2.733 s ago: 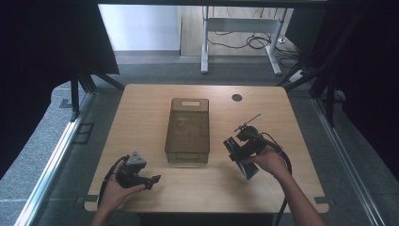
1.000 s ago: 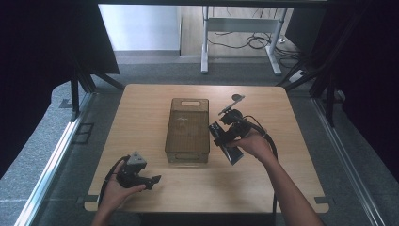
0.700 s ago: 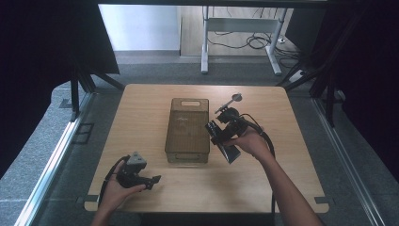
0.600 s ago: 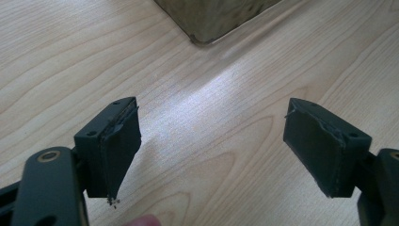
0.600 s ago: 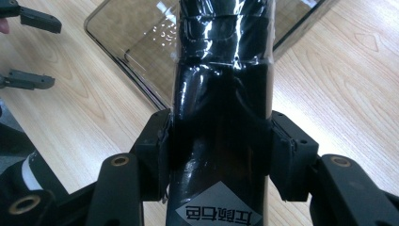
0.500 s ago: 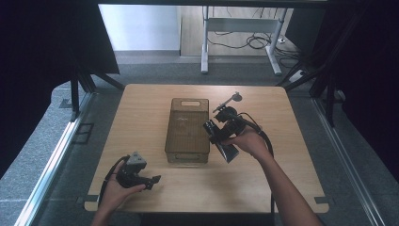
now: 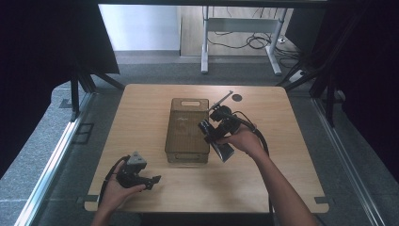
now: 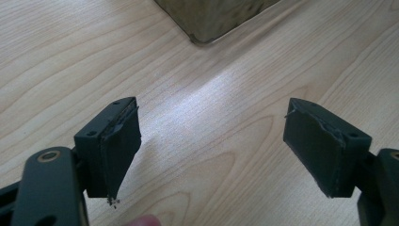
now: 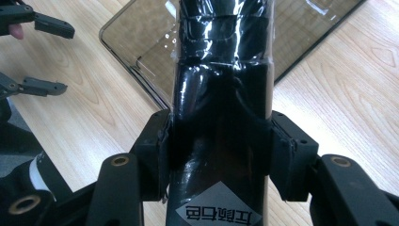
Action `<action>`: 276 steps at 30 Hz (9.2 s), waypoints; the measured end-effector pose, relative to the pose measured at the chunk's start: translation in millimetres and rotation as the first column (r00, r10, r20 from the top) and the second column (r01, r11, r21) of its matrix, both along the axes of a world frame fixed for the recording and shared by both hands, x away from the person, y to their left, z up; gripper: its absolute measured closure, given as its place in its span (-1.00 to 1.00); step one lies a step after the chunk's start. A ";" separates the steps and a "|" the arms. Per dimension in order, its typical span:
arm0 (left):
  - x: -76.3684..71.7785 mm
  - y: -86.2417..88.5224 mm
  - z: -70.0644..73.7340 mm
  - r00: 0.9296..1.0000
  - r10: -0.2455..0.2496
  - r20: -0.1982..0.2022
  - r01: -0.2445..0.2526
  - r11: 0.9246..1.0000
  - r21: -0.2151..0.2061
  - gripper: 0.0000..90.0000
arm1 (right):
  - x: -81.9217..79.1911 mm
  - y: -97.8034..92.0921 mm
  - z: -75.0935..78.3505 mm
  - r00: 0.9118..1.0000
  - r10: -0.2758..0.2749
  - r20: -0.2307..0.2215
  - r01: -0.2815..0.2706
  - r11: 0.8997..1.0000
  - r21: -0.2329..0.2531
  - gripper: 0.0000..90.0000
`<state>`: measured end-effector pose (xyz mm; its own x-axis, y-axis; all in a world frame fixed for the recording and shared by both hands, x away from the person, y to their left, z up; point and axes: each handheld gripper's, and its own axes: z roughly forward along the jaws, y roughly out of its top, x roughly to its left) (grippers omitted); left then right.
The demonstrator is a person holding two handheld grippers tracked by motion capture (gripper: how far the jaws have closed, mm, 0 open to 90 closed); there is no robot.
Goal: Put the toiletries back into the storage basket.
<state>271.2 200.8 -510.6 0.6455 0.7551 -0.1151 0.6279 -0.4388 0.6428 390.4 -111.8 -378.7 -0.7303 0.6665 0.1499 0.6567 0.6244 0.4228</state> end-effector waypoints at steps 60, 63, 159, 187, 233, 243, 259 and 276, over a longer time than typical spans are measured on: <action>0.0 2.7 0.9 1.000 0.003 -0.001 -0.003 1.000 -0.014 -0.56 | 60.2 60.2 -28.6 0.995 -0.052 -0.089 0.054 0.998 0.014 0.06; -0.1 2.4 0.7 1.000 0.005 -0.004 -0.005 1.000 -0.015 -0.56 | 63.4 64.6 -30.3 0.994 -0.056 -0.095 0.058 0.998 0.019 0.06; -0.8 0.5 2.1 1.000 -0.024 0.000 0.024 0.999 -0.037 -0.56 | 83.7 102.8 -123.5 0.792 -0.455 -0.408 0.551 0.819 0.156 0.05; -0.6 -0.7 1.6 1.000 -0.026 -0.003 0.026 0.999 -0.036 -0.56 | 81.7 102.4 -115.7 0.776 -0.465 -0.426 0.561 0.818 0.128 -0.09; -1.5 0.4 -1.8 1.000 0.003 0.006 -0.003 1.000 0.005 -0.56 | 34.5 44.2 -58.4 0.980 -0.168 -0.102 0.190 0.946 0.264 -0.06; -2.4 -1.0 -1.1 1.000 0.010 0.011 -0.010 1.000 0.012 -0.56 | 3.6 -8.9 -49.1 0.991 -0.137 0.007 0.128 0.942 0.311 -0.06; -1.3 1.0 -3.3 1.000 0.024 0.008 -0.024 0.999 0.021 -0.56 | -49.4 -104.4 -72.0 0.971 -0.211 0.114 0.149 0.902 0.406 -0.07; -1.0 0.6 -3.9 1.000 0.029 0.008 -0.030 0.999 0.023 -0.56 | -64.2 -153.5 -107.9 0.942 -0.309 0.133 0.226 0.873 0.432 -0.13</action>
